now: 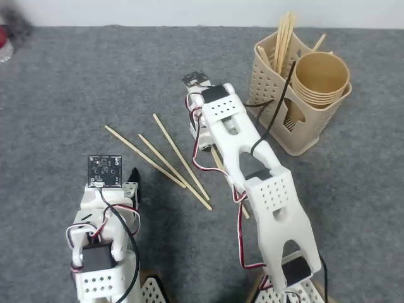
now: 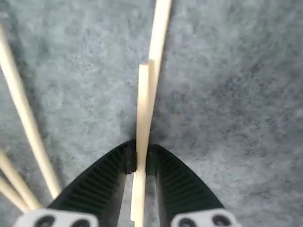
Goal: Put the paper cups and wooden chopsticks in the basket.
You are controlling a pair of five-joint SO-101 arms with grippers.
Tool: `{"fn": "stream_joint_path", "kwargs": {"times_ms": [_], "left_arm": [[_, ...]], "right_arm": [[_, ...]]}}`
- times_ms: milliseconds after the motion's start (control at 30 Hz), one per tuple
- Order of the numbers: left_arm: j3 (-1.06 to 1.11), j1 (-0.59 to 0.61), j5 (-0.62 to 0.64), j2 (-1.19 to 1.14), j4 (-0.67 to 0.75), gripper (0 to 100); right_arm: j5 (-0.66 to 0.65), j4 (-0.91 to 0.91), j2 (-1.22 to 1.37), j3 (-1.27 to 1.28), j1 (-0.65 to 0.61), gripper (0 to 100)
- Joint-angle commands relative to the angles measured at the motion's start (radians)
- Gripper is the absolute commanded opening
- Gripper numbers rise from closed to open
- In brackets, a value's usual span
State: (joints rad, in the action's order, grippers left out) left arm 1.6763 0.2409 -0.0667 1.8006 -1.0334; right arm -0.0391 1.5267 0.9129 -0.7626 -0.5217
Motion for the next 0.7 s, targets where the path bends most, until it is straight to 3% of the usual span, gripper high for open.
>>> {"fn": "stream_joint_path", "kwargs": {"times_ms": [0, 200, 500, 667], "left_arm": [[-0.012, 0.0, 0.002, 0.018, 0.017, 17], [-0.012, 0.0, 0.002, 0.018, 0.017, 17], [-0.012, 0.0, 0.002, 0.018, 0.017, 17], [-0.012, 0.0, 0.002, 0.018, 0.017, 17]], "right_arm": [[-0.018, 0.081, -0.016, -0.133, -0.012, 0.7], [-0.032, 0.243, -0.018, -0.408, -0.008, 0.7], [-0.235, 0.271, -0.147, -0.91, 0.002, 0.7], [-0.261, 0.269, -0.331, -0.888, 0.004, 0.7]]}}
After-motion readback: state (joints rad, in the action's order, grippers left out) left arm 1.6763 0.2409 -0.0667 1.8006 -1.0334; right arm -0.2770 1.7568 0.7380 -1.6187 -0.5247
